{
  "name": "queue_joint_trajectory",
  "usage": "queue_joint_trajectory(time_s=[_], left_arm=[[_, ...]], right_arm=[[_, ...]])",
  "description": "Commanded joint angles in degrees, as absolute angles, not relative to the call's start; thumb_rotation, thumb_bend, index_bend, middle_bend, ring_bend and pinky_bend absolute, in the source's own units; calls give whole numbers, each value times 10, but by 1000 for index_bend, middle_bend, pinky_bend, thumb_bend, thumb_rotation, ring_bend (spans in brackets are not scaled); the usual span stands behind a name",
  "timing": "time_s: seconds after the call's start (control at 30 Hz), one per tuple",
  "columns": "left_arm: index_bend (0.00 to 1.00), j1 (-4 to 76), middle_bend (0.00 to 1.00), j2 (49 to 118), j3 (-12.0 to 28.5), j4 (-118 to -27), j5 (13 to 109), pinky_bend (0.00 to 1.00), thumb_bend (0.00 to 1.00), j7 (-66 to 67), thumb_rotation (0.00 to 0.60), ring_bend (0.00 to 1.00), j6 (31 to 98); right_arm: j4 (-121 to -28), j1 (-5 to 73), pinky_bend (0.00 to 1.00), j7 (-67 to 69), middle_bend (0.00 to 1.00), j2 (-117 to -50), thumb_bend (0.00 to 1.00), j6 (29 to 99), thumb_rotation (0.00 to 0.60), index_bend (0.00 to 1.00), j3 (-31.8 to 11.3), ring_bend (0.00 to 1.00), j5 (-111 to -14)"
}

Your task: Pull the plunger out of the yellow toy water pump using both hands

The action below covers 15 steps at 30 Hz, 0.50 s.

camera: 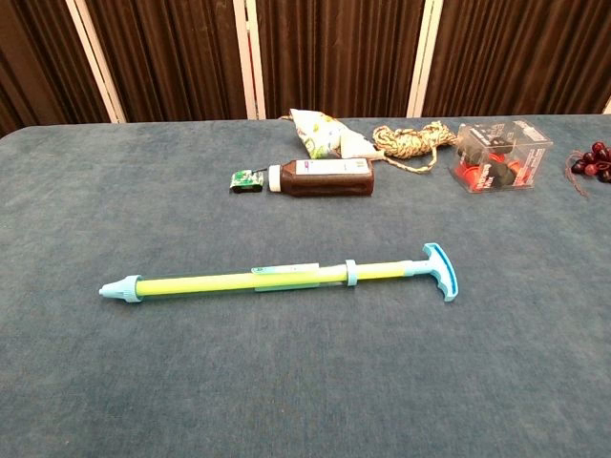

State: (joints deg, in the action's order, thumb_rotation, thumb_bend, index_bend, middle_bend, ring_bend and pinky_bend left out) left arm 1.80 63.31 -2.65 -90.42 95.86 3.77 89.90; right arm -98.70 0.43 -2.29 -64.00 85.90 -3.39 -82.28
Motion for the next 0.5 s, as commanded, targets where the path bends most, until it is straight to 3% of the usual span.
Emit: queue_joint_trajectory(time_s=[0.03, 0.5], left_arm=[[0, 18, 0, 633, -27, -904, 959, 10, 5, 39, 600, 0, 899], [0, 19, 0, 632, -27, -904, 956, 10, 5, 37, 600, 0, 896]], right_arm=[[-987, 4, 0, -22, 0, -639, 69, 858, 600, 0, -34, 0, -822], [-990, 6, 0, -24, 0, -639, 76, 853, 600, 0, -32, 0, -824]])
